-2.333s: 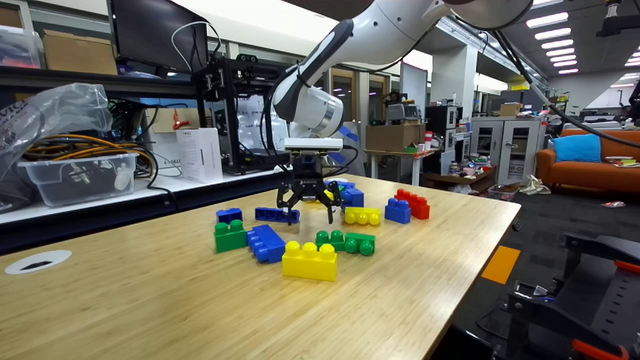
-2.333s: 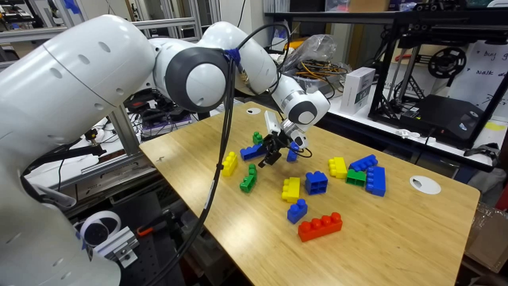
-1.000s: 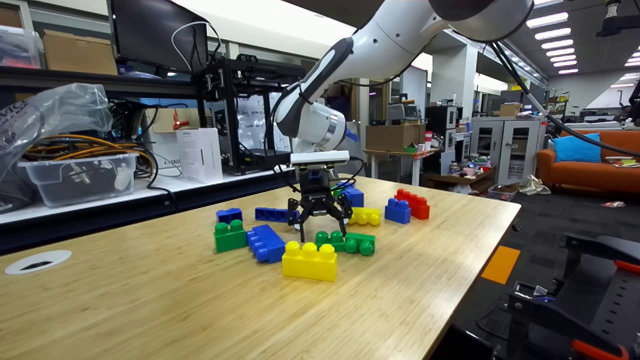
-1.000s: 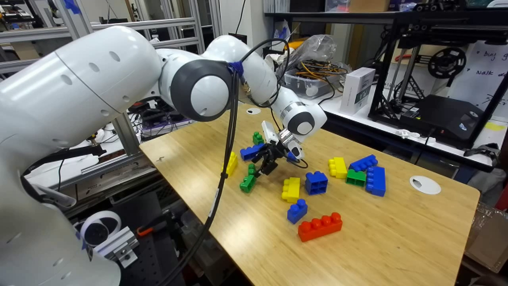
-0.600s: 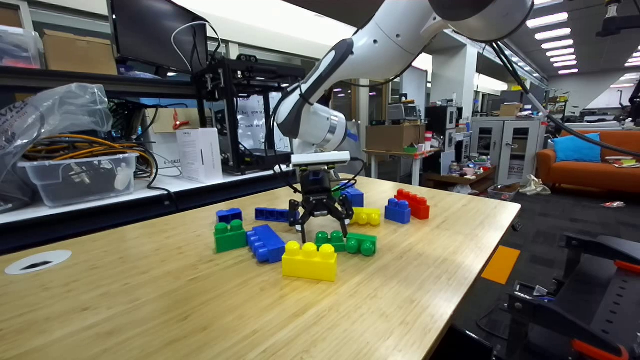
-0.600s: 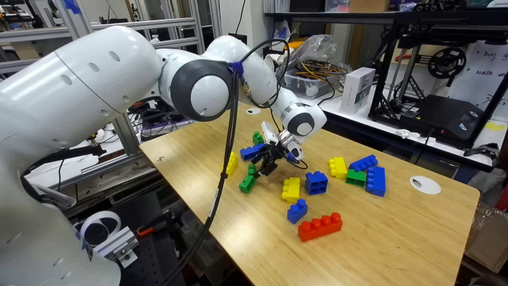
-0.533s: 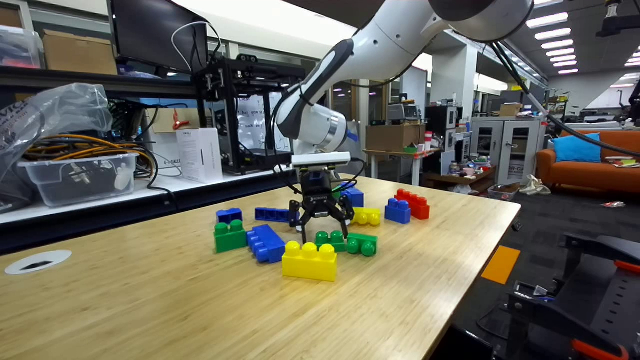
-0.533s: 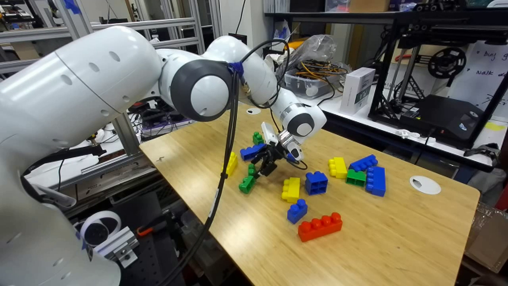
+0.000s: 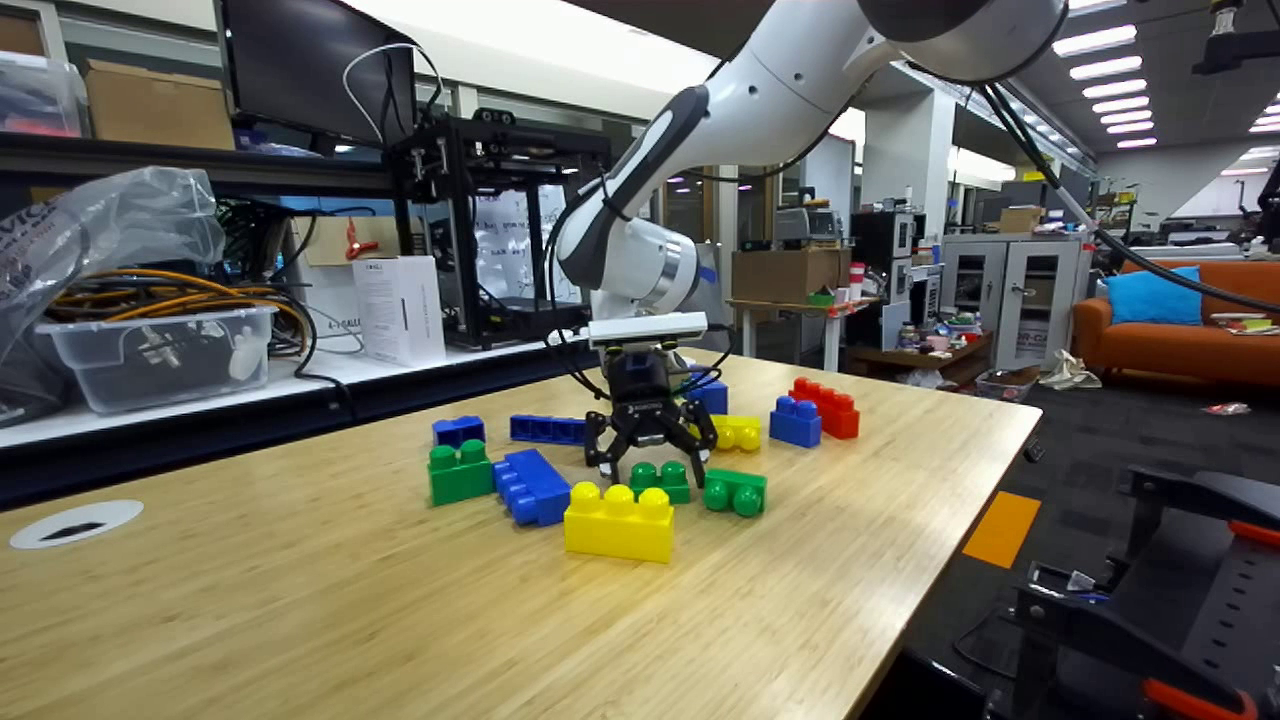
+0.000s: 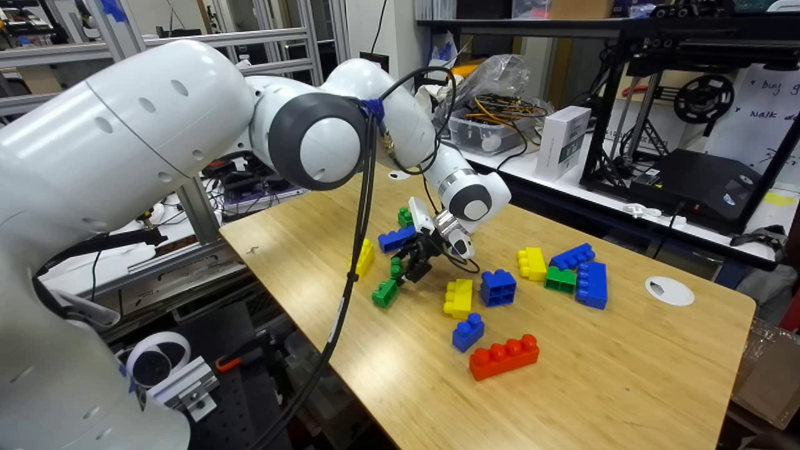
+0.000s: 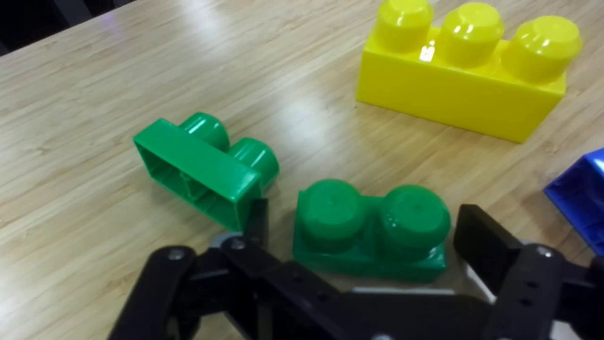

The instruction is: Move the yellow block at the center of the table backwards then put a green block on top of it

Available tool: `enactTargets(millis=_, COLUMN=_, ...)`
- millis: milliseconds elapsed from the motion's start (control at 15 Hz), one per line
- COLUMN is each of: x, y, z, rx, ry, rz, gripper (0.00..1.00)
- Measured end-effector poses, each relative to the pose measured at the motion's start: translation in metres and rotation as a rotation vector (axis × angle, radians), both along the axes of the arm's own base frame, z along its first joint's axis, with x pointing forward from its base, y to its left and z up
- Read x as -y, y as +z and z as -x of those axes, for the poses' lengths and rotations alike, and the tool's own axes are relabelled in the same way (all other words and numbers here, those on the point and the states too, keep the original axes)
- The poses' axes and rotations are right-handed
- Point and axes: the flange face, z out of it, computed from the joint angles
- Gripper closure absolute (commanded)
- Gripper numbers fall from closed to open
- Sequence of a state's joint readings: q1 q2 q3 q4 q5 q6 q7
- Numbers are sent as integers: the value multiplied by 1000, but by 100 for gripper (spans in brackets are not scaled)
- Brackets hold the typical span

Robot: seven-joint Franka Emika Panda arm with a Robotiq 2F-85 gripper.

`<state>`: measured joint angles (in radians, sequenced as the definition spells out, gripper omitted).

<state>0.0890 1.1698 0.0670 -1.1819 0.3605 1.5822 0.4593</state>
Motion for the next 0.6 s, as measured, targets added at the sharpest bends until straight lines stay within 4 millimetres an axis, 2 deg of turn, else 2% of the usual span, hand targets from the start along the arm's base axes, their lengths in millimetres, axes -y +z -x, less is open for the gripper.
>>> enactTargets(millis=67, x=0, y=0, z=0, rx=3, ry=-4, rz=-1, gripper=25)
enactTargets(millis=133, x=0, y=0, z=0, rx=5, ry=-9, rz=-3, gripper=28)
enactTargets(millis=400, x=-2, y=5, z=-4, rx=30, ry=-34, rz=-16, gripper=55)
enactTargets(millis=600, x=-3, y=6, z=-4, rx=33, ry=-37, rz=-19, gripper=55)
